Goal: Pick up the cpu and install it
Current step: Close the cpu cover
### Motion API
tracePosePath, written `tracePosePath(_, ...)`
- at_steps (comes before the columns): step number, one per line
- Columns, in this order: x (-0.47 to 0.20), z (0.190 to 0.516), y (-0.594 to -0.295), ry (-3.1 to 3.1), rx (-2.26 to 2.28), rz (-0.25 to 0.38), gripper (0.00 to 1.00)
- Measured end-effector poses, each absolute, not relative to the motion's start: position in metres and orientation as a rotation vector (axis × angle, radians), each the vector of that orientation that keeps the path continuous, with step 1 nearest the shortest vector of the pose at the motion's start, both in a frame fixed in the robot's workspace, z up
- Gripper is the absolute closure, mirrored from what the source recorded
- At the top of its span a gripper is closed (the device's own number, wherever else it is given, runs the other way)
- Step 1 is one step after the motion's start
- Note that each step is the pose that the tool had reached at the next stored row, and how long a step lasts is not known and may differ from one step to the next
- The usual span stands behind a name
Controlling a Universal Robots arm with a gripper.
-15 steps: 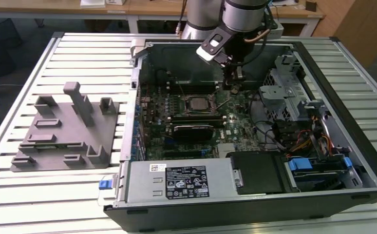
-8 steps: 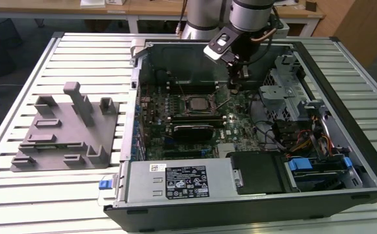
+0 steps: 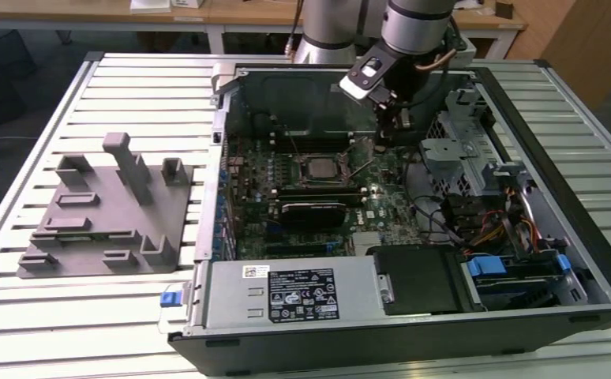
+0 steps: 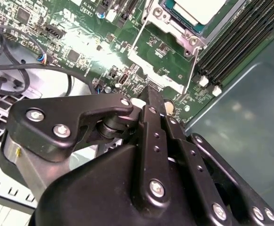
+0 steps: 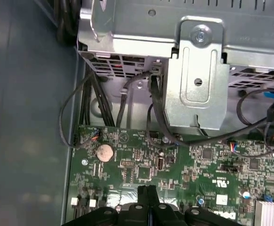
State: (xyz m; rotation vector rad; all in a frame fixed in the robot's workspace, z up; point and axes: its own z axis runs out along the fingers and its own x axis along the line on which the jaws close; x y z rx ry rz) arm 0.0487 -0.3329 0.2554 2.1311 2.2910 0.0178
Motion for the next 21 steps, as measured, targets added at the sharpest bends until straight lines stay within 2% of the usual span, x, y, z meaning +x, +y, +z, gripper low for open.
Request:
tracePosePath(8,0.048,0.243,-0.332,2.297,2.136,0.007,0.89)
tracePosePath(21,-0.006,0.239,-0.332,2.298,2.136,0.009,0.89)
